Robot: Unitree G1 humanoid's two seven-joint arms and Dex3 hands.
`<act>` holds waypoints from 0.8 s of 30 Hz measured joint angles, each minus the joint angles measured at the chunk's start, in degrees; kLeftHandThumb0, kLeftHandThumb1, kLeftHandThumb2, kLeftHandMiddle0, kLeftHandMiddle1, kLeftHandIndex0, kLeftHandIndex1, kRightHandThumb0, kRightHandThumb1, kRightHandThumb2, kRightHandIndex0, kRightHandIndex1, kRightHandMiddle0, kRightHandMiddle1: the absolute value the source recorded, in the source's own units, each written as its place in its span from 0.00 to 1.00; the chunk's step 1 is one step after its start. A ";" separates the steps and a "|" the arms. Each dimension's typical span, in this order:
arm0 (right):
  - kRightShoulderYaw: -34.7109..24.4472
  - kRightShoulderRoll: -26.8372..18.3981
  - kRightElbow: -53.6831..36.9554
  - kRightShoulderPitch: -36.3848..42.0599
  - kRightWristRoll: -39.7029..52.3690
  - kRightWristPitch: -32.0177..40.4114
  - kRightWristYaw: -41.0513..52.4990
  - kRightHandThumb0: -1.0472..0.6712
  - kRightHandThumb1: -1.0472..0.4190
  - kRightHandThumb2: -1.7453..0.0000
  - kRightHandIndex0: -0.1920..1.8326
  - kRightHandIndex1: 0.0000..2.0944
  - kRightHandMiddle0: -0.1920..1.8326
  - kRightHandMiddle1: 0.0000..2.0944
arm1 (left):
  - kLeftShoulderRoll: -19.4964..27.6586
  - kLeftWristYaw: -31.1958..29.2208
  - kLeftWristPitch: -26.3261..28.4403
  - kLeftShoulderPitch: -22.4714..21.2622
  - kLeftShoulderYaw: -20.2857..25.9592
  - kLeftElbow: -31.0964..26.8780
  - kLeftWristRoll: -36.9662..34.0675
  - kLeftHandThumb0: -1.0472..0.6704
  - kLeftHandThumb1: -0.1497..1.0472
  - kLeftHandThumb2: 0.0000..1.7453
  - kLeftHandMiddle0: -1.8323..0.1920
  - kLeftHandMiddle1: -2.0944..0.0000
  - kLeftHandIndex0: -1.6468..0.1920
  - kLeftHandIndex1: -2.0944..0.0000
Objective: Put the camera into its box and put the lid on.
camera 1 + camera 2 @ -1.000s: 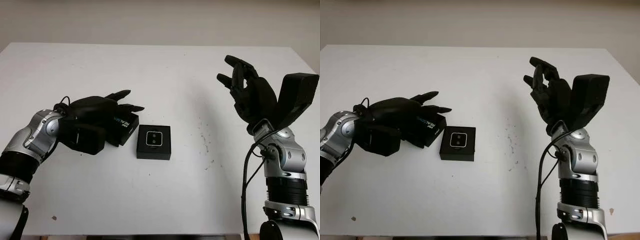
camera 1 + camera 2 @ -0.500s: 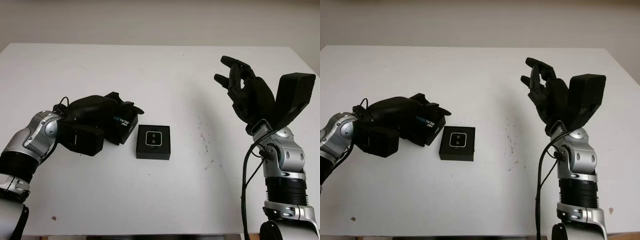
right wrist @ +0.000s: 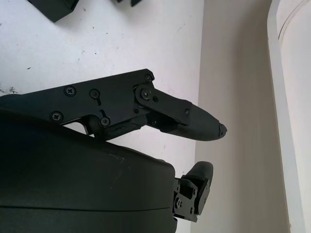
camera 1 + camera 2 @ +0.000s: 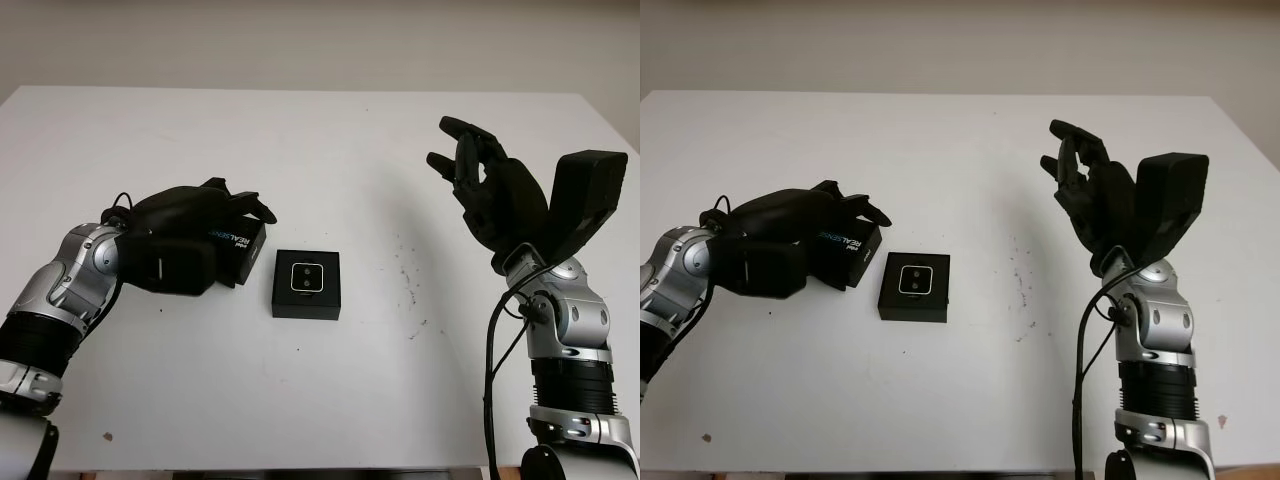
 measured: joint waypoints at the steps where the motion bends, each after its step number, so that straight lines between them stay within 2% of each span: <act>1: 0.01 0.00 0.00 0.05 0.00 0.00 0.04 0.28 0.00 0.61 0.01 0.38 0.00 0.42 | -0.54 -0.28 2.67 0.02 0.52 -1.31 -0.41 0.52 0.94 0.03 0.70 0.31 0.72 0.42; 4: 0.32 0.02 0.01 0.29 -0.14 -0.40 0.24 0.28 0.00 0.62 0.01 0.38 0.00 0.40 | -2.05 -1.29 10.02 -0.01 1.78 -4.93 -2.11 0.51 0.95 0.03 0.70 0.27 0.72 0.41; 8: 1.79 0.05 0.01 1.46 -2.49 -3.73 0.17 0.29 0.00 0.62 0.02 0.34 0.00 0.38 | -3.01 -2.89 15.32 -0.19 2.80 -8.40 -4.12 0.49 0.94 0.03 0.69 0.23 0.73 0.36; 10: 2.66 0.16 0.00 2.00 -3.84 -5.94 -0.23 0.28 0.00 0.62 0.02 0.28 0.00 0.30 | -3.02 -4.94 19.09 -0.60 2.96 -10.72 -4.88 0.48 0.94 0.03 0.68 0.22 0.73 0.34; 14: 4.33 0.25 -0.01 2.87 -5.38 -10.00 0.90 0.26 0.00 0.61 0.00 0.05 0.00 0.04 | -3.00 -7.98 25.57 -1.21 2.97 -15.71 -5.26 0.47 0.93 0.03 0.68 0.22 0.74 0.33; 15: 4.96 0.23 -0.14 3.15 -5.88 -10.88 1.37 0.24 0.00 0.61 0.00 0.03 0.00 0.02 | -3.00 -8.86 27.52 -1.32 2.94 -17.12 -5.34 0.46 0.93 0.03 0.68 0.22 0.74 0.33; 24: 7.83 0.28 -2.57 4.55 -9.37 -12.30 1.29 0.24 0.00 0.58 0.00 0.00 0.00 0.00 | -3.00 -14.06 39.06 -1.68 2.87 -25.74 -7.84 0.44 0.92 0.03 0.66 0.23 0.72 0.32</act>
